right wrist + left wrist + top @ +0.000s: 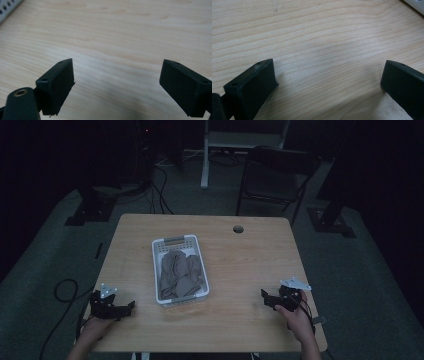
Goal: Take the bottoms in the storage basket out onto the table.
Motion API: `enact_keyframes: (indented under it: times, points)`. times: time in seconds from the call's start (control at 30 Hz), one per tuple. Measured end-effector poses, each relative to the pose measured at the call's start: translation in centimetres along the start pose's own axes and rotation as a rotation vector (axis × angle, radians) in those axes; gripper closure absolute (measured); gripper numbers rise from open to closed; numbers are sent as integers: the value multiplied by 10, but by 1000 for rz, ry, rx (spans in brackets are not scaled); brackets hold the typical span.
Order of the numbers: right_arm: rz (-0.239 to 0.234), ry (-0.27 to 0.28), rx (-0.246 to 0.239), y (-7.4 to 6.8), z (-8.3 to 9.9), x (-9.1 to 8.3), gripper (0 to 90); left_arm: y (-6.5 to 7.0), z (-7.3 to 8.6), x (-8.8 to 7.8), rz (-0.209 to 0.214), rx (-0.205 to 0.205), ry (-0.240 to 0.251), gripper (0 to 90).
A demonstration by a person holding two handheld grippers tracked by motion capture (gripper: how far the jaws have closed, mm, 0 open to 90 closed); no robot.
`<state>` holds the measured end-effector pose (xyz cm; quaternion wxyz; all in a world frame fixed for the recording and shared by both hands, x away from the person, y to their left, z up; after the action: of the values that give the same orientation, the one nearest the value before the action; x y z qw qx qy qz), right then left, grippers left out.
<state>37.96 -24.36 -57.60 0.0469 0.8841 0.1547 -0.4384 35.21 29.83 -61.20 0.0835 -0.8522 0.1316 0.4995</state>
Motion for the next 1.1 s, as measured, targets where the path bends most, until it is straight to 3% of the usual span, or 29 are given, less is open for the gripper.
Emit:
enact_keyframes:
  times: [0.27, 0.47, 1.1]
  points:
    - [-3, 36, -6, -5, -17, -10, 120, 0, 0, 0, 0, 0, 0, 4]
    - [-38, 77, 1, -15, -34, -17, 117, 0, 0, 0, 0, 0, 0, 4]
    - [-99, 130, -99, -68, -83, -20, 117, 0, 0, 0, 0, -1, 2, 4]
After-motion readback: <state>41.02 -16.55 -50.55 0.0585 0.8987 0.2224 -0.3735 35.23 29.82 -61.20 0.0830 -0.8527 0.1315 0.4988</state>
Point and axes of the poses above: each handheld gripper's, and its own axes: x roughly forward along the jaws, z roughly out of its underside, y roughly to its right, the point moved 9 cm from there along x, roughly forward along the jaws, and after that the axes turned 14 degrees about -y, right-handed, at the moved point
